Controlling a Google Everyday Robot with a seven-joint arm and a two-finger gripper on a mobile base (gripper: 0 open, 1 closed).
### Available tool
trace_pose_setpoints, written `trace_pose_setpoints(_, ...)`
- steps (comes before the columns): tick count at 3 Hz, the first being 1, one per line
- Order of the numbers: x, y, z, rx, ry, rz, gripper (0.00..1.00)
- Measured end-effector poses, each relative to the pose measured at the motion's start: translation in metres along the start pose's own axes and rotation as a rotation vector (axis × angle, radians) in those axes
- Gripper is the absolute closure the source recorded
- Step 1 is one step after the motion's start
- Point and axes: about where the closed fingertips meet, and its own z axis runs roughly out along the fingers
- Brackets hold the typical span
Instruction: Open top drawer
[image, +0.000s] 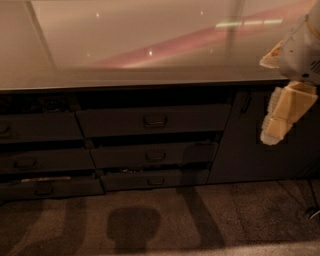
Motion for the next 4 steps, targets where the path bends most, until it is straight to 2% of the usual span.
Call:
trace_pose_setpoints(1, -0.050, 0.000, 0.030, -0.029, 0.008, -0.118, 0.00)
trace_pose_setpoints(2, -0.097, 0.020, 0.053, -0.071, 0.008, -0.244, 0.00)
trace_pose_setpoints(3, -0.132, 0.049, 0.071, -0.122, 0.007, -0.356, 0.00)
trace_pose_setpoints(4, -0.134, 0.050, 0.070, -0.105, 0.006, -0.371, 0.00)
